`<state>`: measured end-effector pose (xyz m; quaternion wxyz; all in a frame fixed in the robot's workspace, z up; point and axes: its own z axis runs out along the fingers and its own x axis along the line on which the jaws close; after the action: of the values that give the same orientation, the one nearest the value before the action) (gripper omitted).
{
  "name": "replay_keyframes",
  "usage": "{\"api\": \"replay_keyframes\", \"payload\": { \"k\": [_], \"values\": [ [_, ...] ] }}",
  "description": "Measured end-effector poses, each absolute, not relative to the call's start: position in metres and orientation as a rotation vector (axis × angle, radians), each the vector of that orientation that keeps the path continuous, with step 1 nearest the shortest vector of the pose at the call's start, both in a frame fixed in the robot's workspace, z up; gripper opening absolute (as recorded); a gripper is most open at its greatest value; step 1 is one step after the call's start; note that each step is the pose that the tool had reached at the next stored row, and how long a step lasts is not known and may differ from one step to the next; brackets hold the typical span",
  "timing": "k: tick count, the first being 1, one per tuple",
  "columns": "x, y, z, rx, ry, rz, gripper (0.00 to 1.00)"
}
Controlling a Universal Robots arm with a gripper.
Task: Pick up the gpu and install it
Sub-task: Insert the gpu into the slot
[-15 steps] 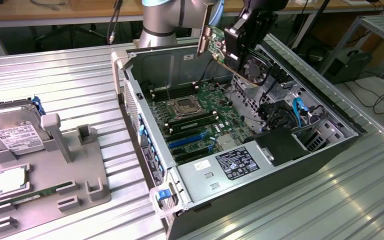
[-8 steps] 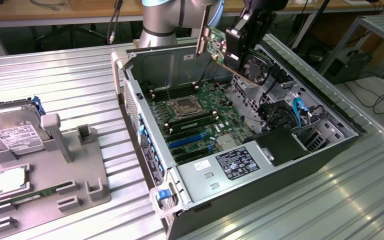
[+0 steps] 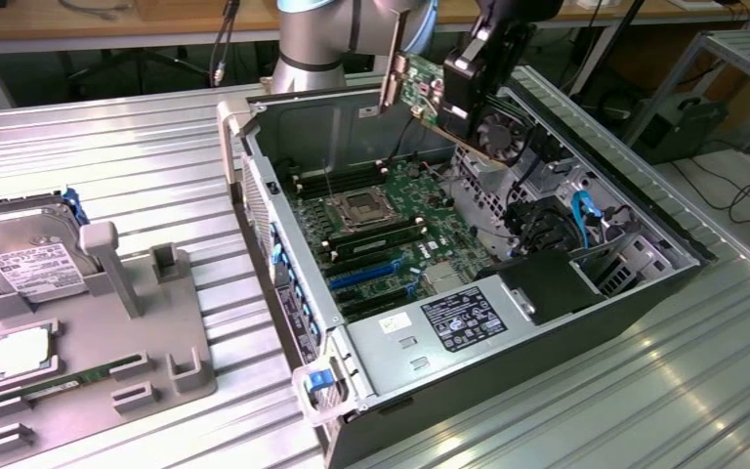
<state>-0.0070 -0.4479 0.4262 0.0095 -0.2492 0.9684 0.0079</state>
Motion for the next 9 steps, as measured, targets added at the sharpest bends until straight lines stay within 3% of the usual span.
{"api": "replay_keyframes", "payload": {
  "k": [9],
  "values": [
    [-0.0069,-0.4481,0.4262,-0.857,3.003,0.026,0.28]
  ]
}}
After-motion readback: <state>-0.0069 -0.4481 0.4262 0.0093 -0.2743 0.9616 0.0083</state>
